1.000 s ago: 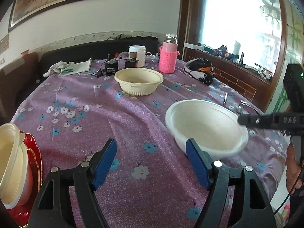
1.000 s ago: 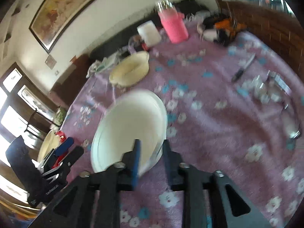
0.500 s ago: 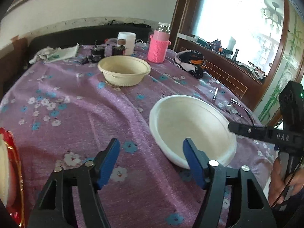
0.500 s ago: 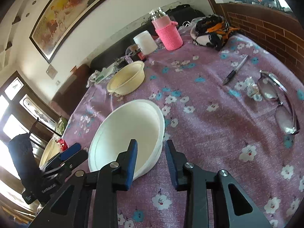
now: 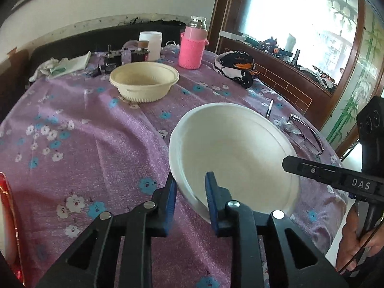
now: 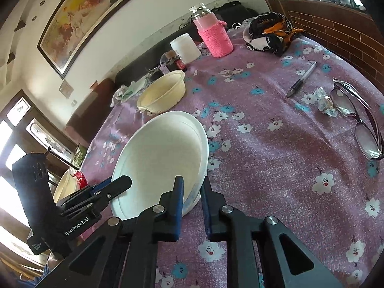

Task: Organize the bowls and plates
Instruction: 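Grasp the white bowl rim with the left gripper while the right gripper holds it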

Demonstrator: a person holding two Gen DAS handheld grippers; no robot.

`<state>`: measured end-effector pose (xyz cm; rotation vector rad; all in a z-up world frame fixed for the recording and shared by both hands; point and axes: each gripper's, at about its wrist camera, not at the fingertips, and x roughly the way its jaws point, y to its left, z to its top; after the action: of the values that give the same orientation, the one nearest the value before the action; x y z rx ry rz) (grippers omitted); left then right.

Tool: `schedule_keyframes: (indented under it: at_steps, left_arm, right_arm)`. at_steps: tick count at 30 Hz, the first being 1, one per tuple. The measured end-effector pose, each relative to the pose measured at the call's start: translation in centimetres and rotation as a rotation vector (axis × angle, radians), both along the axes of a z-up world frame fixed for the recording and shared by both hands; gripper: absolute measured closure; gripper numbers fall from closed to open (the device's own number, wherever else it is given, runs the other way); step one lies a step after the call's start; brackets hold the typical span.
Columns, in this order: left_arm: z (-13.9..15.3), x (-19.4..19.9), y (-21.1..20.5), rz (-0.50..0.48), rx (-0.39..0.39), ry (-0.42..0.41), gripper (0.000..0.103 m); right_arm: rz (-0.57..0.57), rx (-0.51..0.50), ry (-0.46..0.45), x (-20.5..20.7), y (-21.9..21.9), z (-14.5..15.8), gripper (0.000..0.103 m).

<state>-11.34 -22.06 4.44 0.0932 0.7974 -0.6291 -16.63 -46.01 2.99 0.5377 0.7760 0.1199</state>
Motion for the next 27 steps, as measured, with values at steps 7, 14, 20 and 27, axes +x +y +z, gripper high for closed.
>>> schedule_keyframes:
  at_steps: [7,14,20,27]
  left_arm:
    - [0.6,-1.4,0.4,0.021,0.038,-0.072,0.08]
    - [0.9,-1.7,1.6,0.04,0.032,-0.082,0.08]
    - [1.2,-2.0,2.2,0.049,0.036,-0.109,0.08]
    - [1.3,-2.1,3.1,0.065,0.024,-0.111,0.08]
  right_arm:
    - [0.013,-0.004,-0.009,0.1,0.6,0.4,0.087]
    - [0.029,-0.009,-0.015,0.1,1.5,0.6,0.087]
    - [0.038,-0.018,-0.013,0.2,2.4,0.9,0.087]
    - [0.049,-0.025,-0.012,0.4,3.3,1.1,0.087]
